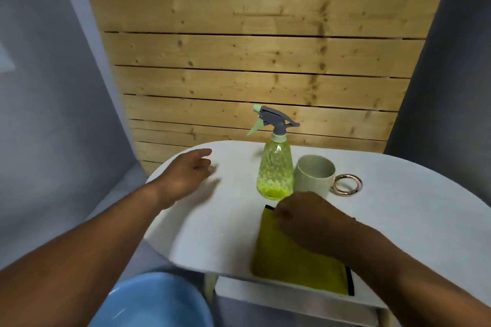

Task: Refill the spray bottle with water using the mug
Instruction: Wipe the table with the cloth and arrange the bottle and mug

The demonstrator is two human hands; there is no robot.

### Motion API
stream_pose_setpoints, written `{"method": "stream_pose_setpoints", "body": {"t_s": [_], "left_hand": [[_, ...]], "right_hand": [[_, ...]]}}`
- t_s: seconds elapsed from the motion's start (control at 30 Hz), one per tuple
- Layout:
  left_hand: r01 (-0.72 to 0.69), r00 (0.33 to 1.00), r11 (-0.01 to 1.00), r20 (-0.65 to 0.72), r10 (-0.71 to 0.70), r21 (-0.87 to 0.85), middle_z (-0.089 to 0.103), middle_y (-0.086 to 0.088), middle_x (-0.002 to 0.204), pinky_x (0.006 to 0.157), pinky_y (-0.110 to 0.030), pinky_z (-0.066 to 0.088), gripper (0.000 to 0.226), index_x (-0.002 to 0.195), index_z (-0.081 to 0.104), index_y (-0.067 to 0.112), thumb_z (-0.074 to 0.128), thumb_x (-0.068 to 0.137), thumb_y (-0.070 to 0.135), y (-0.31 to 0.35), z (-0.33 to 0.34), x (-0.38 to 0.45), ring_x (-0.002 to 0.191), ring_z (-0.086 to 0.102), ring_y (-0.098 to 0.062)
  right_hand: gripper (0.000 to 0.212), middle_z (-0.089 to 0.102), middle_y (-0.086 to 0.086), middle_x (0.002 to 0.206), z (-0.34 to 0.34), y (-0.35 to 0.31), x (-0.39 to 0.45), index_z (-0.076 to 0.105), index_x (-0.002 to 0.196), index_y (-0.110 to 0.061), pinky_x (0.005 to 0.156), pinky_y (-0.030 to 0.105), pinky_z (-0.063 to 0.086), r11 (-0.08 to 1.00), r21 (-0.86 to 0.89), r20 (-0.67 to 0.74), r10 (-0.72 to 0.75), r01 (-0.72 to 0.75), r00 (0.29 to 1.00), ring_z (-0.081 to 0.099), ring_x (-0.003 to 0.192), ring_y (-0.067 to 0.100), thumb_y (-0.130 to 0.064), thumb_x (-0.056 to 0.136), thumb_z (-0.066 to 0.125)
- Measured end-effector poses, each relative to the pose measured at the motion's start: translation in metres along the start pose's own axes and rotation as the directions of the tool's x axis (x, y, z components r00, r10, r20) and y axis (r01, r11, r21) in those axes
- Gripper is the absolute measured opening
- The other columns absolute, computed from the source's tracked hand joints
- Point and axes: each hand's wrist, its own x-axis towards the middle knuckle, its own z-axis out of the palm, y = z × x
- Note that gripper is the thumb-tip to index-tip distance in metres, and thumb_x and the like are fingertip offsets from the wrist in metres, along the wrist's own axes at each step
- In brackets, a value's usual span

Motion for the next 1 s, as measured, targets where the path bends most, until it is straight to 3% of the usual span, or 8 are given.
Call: {"method": "stream_pose_setpoints", "body": {"t_s": [0.1,0.17,0.23,0.4,0.57,0.7,0.8,1.0], "left_hand": [[-0.049,0.998,0.993,-0.042,0.054,0.111,0.055,-0.003,0.147,0.105,-0.030,0.042,0.047,0.149,0.047,0.023,0.050,0.104,0.008,-0.018,-0.015,-0.014,0.133,0.052,-0.017],[-0.098,0.994,0.972,-0.023,0.105,0.212,0.053,0.000,0.149,0.112,-0.026,0.035,0.049,0.149,0.047,0.026,0.047,0.104,0.006,-0.025,-0.013,-0.024,0.139,0.047,-0.016],[-0.142,0.988,0.954,-0.016,0.151,0.264,0.051,0.005,0.151,0.112,-0.020,0.029,0.050,0.149,0.047,0.028,0.045,0.104,0.005,-0.028,-0.008,-0.030,0.143,0.044,-0.014],[-0.117,0.987,0.981,-0.088,0.131,0.154,0.049,0.007,0.151,0.116,-0.028,0.032,0.049,0.150,0.045,0.031,0.043,0.106,0.010,-0.026,-0.017,-0.042,0.141,0.043,-0.011],[-0.092,0.986,0.991,-0.131,0.104,0.093,0.051,0.000,0.151,0.117,-0.033,0.035,0.049,0.151,0.044,0.028,0.043,0.106,0.008,-0.032,-0.039,-0.044,0.141,0.045,-0.014],[-0.058,0.985,0.994,-0.155,0.071,0.089,0.050,0.001,0.152,0.113,-0.031,0.037,0.050,0.152,0.042,0.029,0.042,0.106,0.009,-0.035,-0.048,-0.039,0.140,0.046,-0.018],[-0.048,0.985,0.994,-0.158,0.063,0.094,0.051,0.000,0.152,0.110,-0.029,0.036,0.050,0.153,0.042,0.027,0.042,0.106,0.007,-0.035,-0.047,-0.035,0.141,0.045,-0.018],[-0.090,0.992,0.984,-0.074,0.102,0.153,0.054,-0.003,0.149,0.109,-0.025,0.035,0.049,0.150,0.045,0.025,0.042,0.106,0.005,-0.037,-0.024,-0.031,0.141,0.046,-0.019]], "right_hand": [[0.034,0.065,0.004,0.084,0.024,0.001,-0.020,0.072,0.091,-0.019,0.062,0.027,0.045,0.980,-0.172,0.195,-0.066,0.100,0.979,0.054,0.065,0.016,-0.029,0.091,0.040],[0.046,0.058,0.009,0.129,0.030,0.004,-0.035,0.064,0.124,-0.013,0.094,0.038,0.044,0.954,-0.244,0.298,-0.097,0.174,0.950,0.055,0.114,0.031,-0.038,0.099,0.034],[0.074,0.015,0.001,0.161,0.035,0.007,-0.050,0.025,0.155,-0.013,0.119,0.032,0.012,0.974,-0.224,0.296,0.051,0.017,0.954,0.019,0.149,0.026,-0.061,0.098,0.023],[0.096,-0.022,-0.007,0.156,0.058,-0.003,-0.045,-0.004,0.156,-0.022,0.116,0.025,-0.015,0.986,-0.160,0.282,0.084,-0.039,0.956,-0.015,0.149,0.011,-0.075,0.076,-0.010],[0.088,0.039,0.012,0.154,0.094,-0.057,0.018,0.046,0.145,-0.009,0.112,0.047,0.026,0.988,-0.115,0.165,0.118,-0.100,0.979,0.042,0.139,0.029,-0.062,0.096,-0.003],[0.061,0.004,0.006,0.166,0.115,-0.106,0.080,0.012,0.157,-0.028,0.119,0.049,-0.002,0.996,-0.026,0.198,0.092,-0.089,0.976,0.001,0.152,0.025,-0.053,0.101,0.012],[0.056,0.005,0.007,0.166,0.128,-0.126,0.103,0.020,0.155,-0.028,0.118,0.051,-0.005,0.998,-0.067,0.176,0.020,-0.008,0.984,0.000,0.152,0.027,-0.046,0.102,0.023],[0.051,0.055,0.005,0.143,0.119,-0.115,0.066,0.058,0.134,-0.033,0.103,0.059,0.037,0.994,-0.109,0.161,0.042,-0.025,0.986,0.051,0.132,0.031,-0.047,0.093,0.033]]}}
